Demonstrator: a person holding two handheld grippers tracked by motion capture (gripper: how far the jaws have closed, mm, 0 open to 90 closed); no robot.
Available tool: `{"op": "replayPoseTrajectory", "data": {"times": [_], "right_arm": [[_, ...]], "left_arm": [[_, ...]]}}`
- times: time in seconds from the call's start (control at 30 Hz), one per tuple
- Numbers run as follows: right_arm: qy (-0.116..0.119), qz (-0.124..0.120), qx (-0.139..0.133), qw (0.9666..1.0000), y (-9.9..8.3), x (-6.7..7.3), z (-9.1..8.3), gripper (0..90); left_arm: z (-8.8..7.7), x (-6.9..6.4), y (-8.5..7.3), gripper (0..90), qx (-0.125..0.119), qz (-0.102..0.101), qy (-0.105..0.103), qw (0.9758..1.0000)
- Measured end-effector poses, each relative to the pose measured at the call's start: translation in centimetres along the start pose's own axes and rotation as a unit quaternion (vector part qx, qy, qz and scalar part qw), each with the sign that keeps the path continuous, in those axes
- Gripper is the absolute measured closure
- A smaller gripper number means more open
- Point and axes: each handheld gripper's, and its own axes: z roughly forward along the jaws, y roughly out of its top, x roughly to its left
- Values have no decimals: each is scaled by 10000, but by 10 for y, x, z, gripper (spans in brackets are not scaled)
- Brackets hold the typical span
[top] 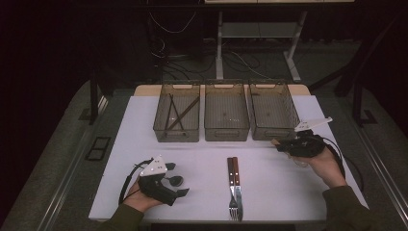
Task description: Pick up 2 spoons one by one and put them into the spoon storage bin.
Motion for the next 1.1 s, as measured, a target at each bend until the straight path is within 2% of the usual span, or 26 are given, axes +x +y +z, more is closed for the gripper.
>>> {"op": "replayPoseTrajectory", "data": {"times": [0.27, 0.57, 0.77, 1.1], "right_arm": [[48, 62, -269, 9996, 18, 6, -4, 743], [132, -85, -358, 9992, 41, 19, 5, 743], [189, -96, -442, 9988, 56, 24, 13, 742], [109, -227, -411, 9988, 89, 32, 28, 742]], "left_arm": [[-1, 1, 1, 0, -52, 69, -30, 10000], [4, -2, 1, 0, -13, 110, -106, 9999], [4, -3, 1, 0, -51, 83, -114, 9999], [4, -3, 2, 0, -70, 51, -131, 9999]]}}
